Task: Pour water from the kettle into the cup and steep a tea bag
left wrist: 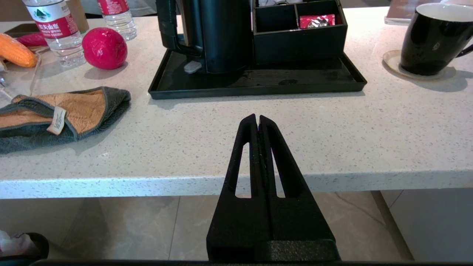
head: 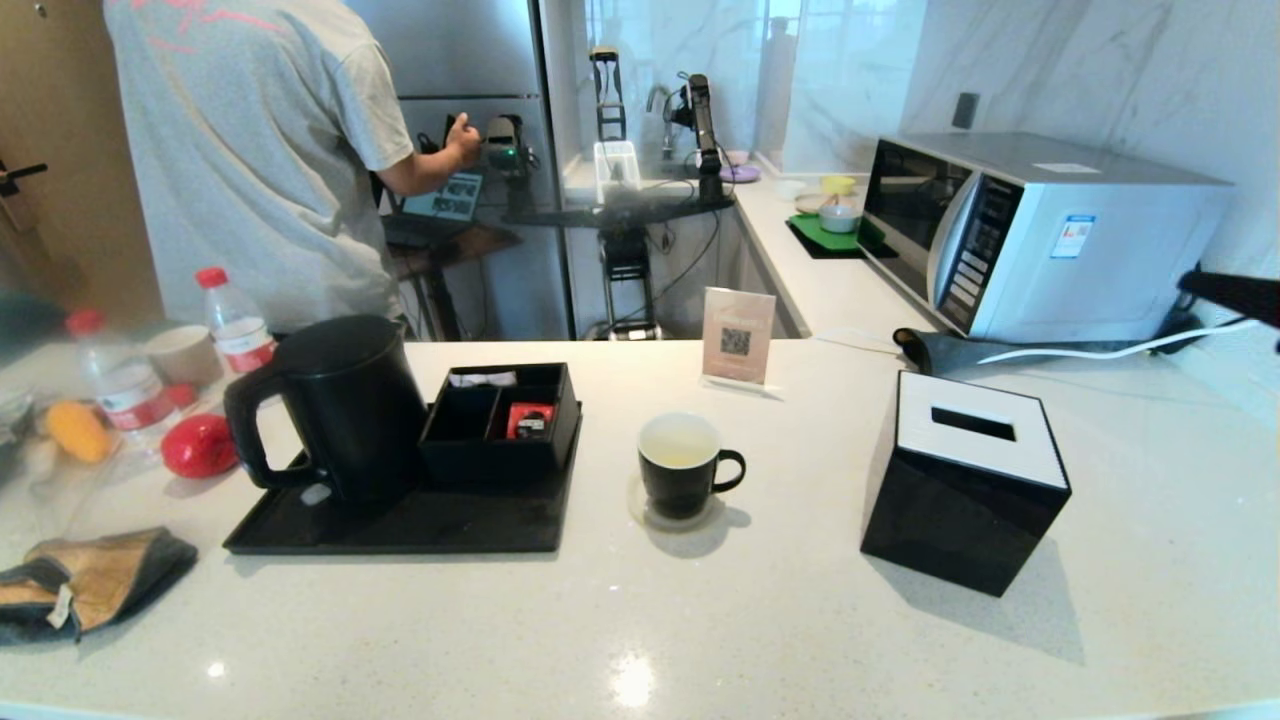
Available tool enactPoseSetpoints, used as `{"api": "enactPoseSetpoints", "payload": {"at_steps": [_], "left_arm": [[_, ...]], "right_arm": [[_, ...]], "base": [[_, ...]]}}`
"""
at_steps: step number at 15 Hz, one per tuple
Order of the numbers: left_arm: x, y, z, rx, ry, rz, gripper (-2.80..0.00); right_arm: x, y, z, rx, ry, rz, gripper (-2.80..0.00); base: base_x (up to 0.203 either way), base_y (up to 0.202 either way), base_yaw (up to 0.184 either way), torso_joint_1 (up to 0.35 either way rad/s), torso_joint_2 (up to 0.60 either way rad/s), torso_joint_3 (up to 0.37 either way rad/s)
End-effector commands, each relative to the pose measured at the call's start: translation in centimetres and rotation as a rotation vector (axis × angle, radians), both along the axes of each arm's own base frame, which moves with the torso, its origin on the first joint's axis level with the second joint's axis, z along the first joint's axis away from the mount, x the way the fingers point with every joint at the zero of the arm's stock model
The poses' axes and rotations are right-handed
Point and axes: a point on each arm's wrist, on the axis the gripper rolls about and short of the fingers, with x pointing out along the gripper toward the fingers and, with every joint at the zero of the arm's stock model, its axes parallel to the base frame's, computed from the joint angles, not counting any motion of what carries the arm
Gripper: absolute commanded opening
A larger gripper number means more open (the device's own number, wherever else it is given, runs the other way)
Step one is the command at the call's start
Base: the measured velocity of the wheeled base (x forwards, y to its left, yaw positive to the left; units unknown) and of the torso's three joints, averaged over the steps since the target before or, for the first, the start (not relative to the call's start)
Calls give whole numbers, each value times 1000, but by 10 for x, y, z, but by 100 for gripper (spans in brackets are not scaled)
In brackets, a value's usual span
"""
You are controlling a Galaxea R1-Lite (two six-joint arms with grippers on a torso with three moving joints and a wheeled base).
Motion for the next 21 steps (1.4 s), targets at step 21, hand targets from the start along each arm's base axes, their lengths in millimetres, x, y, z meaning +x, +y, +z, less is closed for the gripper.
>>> {"api": "enactPoseSetpoints", "payload": {"at_steps": [21], "left_arm": [[0,0,0,0,0,0,-280]], "right_arm": [[-186,0,-177,-428,-331,-46,-280]], "base": [[0,0,0,0,0,0]]}}
